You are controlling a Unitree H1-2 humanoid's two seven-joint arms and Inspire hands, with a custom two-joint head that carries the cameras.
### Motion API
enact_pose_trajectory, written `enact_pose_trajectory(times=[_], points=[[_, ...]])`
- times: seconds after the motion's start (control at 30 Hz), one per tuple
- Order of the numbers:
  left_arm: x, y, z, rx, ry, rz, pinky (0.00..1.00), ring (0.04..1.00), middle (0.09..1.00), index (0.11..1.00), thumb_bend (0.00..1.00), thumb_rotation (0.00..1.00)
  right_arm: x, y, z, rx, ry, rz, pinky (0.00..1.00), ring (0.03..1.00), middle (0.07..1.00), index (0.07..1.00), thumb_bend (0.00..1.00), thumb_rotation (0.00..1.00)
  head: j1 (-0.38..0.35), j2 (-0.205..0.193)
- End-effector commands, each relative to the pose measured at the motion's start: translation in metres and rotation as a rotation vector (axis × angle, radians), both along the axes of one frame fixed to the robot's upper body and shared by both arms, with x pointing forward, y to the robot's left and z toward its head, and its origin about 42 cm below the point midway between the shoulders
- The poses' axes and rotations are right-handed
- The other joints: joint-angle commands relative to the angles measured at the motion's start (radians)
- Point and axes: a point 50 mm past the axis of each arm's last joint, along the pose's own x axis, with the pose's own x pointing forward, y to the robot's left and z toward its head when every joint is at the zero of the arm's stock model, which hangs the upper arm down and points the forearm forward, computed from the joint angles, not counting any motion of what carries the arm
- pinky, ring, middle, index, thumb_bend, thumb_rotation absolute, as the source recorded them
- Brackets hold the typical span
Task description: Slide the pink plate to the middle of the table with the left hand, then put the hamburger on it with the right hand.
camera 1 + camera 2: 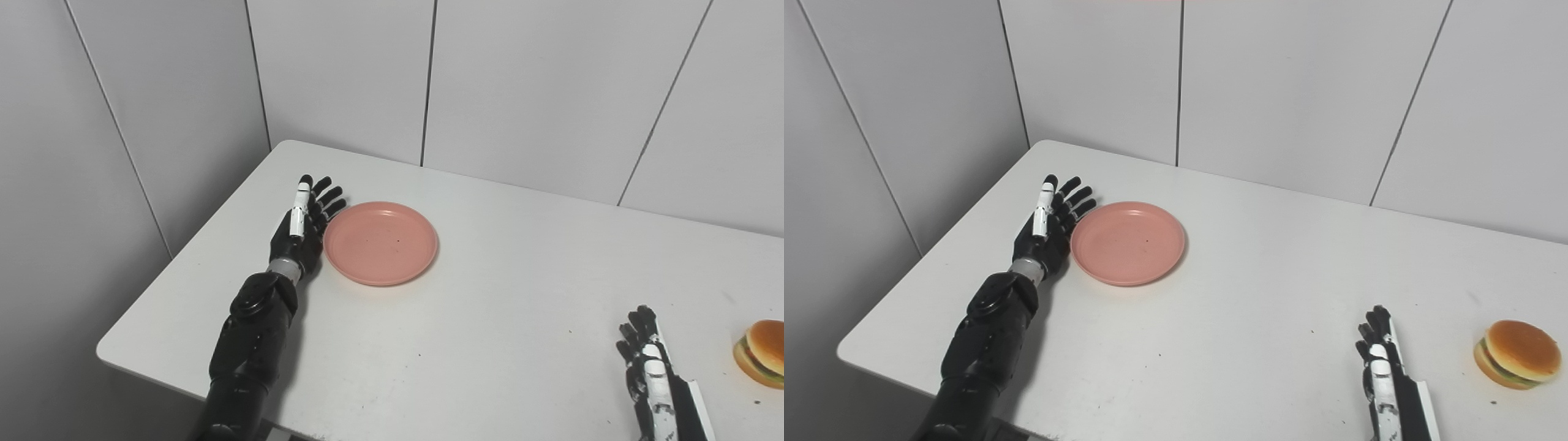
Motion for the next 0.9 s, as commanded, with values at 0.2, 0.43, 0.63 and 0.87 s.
enact_pose_trajectory(times=[0.2,0.43,0.63,0.87], points=[[0.003,-0.030,0.000,-0.031,-0.017,-0.069,0.92,0.906,0.902,0.891,0.51,1.00,-0.005,-0.001,-0.014,0.002,0.054,-0.013,1.00,1.000,1.000,1.000,0.18,1.00,-0.018,0.010],[0.004,-0.049,-0.001,-0.028,-0.021,-0.118,0.91,0.892,0.890,0.883,0.50,1.00,-0.007,0.003,-0.011,0.006,0.061,-0.016,1.00,1.000,1.000,1.000,0.16,1.00,-0.054,0.024],[0.007,-0.070,0.002,-0.051,-0.016,-0.167,0.91,0.888,0.887,0.879,0.51,1.00,-0.008,0.007,-0.010,-0.001,0.067,-0.020,1.00,1.000,1.000,1.000,0.16,1.00,-0.081,0.033],[0.002,-0.104,0.003,-0.072,-0.015,-0.245,0.92,0.898,0.895,0.883,0.52,1.00,-0.006,0.010,-0.010,-0.010,0.054,-0.023,1.00,1.000,1.000,1.000,0.18,1.00,-0.105,0.042]])
